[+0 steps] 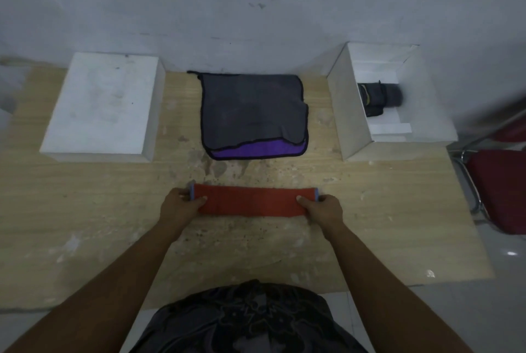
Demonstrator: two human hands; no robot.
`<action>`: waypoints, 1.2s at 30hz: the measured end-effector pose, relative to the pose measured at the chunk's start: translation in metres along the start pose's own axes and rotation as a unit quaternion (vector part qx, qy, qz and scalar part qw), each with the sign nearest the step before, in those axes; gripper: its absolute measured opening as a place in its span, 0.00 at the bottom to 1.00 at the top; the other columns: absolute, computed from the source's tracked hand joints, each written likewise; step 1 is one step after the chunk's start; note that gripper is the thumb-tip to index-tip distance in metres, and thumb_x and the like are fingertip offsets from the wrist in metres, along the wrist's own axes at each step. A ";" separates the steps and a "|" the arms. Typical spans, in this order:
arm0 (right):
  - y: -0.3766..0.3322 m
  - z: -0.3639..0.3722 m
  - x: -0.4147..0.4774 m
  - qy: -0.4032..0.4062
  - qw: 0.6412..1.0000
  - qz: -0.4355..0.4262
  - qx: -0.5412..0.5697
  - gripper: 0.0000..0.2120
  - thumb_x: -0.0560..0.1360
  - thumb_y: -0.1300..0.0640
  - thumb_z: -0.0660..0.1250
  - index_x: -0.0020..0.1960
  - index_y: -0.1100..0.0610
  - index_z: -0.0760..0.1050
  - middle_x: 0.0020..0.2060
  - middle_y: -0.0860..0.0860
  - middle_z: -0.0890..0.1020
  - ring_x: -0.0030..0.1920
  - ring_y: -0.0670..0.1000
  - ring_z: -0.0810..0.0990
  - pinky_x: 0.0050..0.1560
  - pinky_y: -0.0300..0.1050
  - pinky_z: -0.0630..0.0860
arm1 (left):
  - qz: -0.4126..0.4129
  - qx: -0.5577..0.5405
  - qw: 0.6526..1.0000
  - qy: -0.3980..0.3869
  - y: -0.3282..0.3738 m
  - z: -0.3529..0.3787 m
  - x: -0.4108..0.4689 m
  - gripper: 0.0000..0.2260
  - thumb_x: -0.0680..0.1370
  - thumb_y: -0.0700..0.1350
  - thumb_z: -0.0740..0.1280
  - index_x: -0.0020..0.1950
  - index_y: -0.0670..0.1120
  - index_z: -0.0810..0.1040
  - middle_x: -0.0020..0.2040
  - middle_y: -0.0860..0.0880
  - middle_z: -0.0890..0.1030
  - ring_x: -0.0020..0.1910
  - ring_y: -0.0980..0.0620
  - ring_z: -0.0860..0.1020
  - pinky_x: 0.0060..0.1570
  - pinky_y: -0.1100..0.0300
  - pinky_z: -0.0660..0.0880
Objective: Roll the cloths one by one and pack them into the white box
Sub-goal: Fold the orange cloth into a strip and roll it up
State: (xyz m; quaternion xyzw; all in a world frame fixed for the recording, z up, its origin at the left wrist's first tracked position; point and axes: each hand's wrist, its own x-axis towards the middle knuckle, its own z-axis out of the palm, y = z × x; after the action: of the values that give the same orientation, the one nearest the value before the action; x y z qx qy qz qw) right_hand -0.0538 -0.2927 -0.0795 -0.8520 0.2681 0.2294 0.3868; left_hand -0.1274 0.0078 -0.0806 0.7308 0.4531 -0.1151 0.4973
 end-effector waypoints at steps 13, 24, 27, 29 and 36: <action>-0.005 0.001 -0.016 0.046 0.987 -0.132 -0.077 0.16 0.70 0.57 0.73 0.56 0.61 0.76 0.48 0.59 0.82 0.43 0.54 0.77 0.43 0.39 0.68 | 0.003 -0.069 0.994 -0.079 -0.020 -0.011 0.005 0.18 0.72 0.46 0.73 0.58 0.38 0.80 0.49 0.42 0.82 0.42 0.49 0.79 0.45 0.55 0.75; -0.006 0.059 -0.053 0.023 0.960 -0.234 -0.150 0.19 0.76 0.49 0.64 0.61 0.60 0.72 0.52 0.60 0.76 0.52 0.59 0.75 0.51 0.49 0.73 | 0.018 -0.049 0.992 -0.114 -0.022 -0.019 0.012 0.18 0.73 0.48 0.72 0.60 0.41 0.80 0.50 0.44 0.82 0.44 0.49 0.80 0.47 0.53 0.78; -0.006 0.064 -0.051 0.033 0.961 -0.229 -0.150 0.16 0.76 0.55 0.61 0.60 0.61 0.75 0.52 0.62 0.76 0.53 0.62 0.74 0.53 0.50 0.73 | 0.025 -0.049 0.990 -0.126 -0.024 -0.020 0.012 0.18 0.74 0.47 0.72 0.61 0.41 0.80 0.51 0.43 0.83 0.43 0.51 0.79 0.41 0.60 0.75; -0.004 0.064 -0.050 0.069 0.961 -0.221 -0.152 0.14 0.76 0.56 0.64 0.59 0.60 0.77 0.52 0.62 0.74 0.52 0.61 0.73 0.53 0.51 0.73 | 0.024 -0.056 0.989 -0.138 -0.023 -0.021 0.011 0.17 0.75 0.46 0.71 0.61 0.41 0.79 0.52 0.43 0.82 0.44 0.51 0.79 0.38 0.63 0.77; -0.008 0.065 -0.049 0.104 0.975 -0.143 -0.136 0.13 0.73 0.51 0.69 0.54 0.56 0.76 0.56 0.59 0.73 0.56 0.61 0.72 0.53 0.51 0.73 | 0.022 -0.065 0.982 -0.175 -0.025 -0.024 0.020 0.16 0.75 0.45 0.71 0.60 0.40 0.80 0.51 0.43 0.83 0.48 0.46 0.82 0.48 0.53 0.81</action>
State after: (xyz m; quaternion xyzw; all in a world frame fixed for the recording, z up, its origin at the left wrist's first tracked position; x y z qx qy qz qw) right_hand -0.0974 -0.2244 -0.0848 -0.9454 0.1484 0.1157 0.2660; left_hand -0.1427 0.0411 -0.0971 0.6751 0.3495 -0.2003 0.6181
